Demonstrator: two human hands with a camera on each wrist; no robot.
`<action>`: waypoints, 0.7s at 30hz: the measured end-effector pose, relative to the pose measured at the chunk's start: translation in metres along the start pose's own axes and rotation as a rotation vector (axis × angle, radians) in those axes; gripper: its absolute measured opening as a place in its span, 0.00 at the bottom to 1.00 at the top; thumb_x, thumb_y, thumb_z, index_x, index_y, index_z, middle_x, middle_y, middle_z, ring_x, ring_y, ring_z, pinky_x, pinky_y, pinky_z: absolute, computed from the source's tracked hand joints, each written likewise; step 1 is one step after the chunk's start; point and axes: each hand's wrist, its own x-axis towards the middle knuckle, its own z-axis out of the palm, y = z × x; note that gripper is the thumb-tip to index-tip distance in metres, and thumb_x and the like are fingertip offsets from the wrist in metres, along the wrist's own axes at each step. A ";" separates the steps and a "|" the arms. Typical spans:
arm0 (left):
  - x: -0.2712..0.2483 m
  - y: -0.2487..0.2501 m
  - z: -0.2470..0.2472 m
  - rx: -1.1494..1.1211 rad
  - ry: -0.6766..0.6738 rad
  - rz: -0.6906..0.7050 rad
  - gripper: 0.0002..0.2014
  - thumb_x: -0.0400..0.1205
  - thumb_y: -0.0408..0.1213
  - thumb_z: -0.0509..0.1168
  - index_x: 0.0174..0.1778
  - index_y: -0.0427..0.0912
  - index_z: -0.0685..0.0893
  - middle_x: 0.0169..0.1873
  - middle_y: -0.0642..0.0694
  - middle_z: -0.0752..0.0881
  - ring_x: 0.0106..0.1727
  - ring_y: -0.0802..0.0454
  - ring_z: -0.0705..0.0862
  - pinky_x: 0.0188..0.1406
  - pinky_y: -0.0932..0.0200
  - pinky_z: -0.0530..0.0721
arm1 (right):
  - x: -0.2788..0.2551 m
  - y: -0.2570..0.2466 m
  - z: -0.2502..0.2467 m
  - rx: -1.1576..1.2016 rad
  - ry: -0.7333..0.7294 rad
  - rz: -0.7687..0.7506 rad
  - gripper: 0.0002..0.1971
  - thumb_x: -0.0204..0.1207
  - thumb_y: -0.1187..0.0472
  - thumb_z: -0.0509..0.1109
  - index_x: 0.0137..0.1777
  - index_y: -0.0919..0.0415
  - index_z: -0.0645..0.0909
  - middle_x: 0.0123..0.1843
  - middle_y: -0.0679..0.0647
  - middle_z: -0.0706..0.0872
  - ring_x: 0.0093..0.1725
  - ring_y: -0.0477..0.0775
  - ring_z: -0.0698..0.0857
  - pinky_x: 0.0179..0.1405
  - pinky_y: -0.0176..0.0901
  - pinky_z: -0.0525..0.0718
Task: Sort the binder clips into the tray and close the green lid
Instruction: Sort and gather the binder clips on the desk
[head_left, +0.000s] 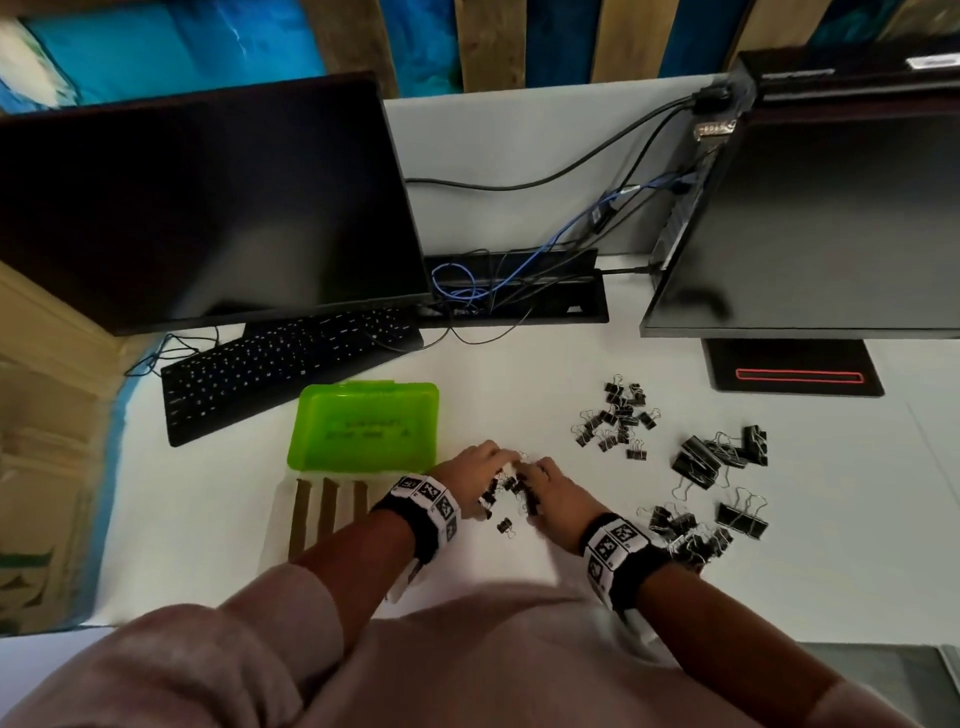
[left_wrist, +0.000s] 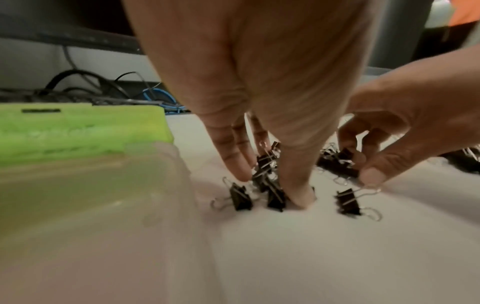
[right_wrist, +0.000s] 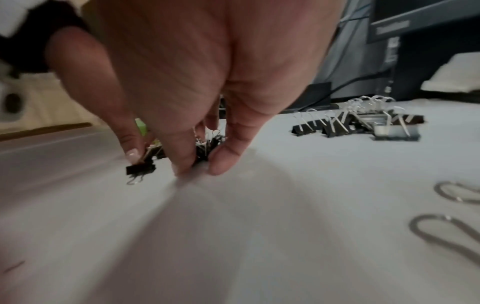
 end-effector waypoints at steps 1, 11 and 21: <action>-0.001 0.001 0.000 -0.080 0.048 -0.015 0.45 0.66 0.28 0.77 0.76 0.51 0.61 0.69 0.47 0.69 0.70 0.46 0.74 0.68 0.51 0.76 | 0.000 0.000 -0.002 0.058 0.032 0.004 0.35 0.74 0.66 0.68 0.79 0.58 0.56 0.72 0.60 0.66 0.60 0.64 0.82 0.60 0.52 0.80; 0.001 0.004 -0.007 -0.037 0.016 -0.116 0.58 0.56 0.28 0.83 0.78 0.49 0.58 0.71 0.45 0.65 0.71 0.43 0.73 0.67 0.48 0.77 | -0.004 0.019 -0.016 0.119 -0.064 0.088 0.58 0.56 0.58 0.85 0.80 0.50 0.50 0.79 0.52 0.55 0.70 0.59 0.74 0.69 0.49 0.75; 0.006 0.011 -0.014 -0.142 0.101 -0.089 0.53 0.62 0.20 0.76 0.79 0.49 0.56 0.71 0.47 0.65 0.70 0.46 0.75 0.60 0.55 0.81 | 0.021 -0.017 -0.005 -0.319 -0.122 0.064 0.58 0.58 0.37 0.78 0.80 0.51 0.45 0.80 0.58 0.52 0.69 0.67 0.70 0.55 0.64 0.83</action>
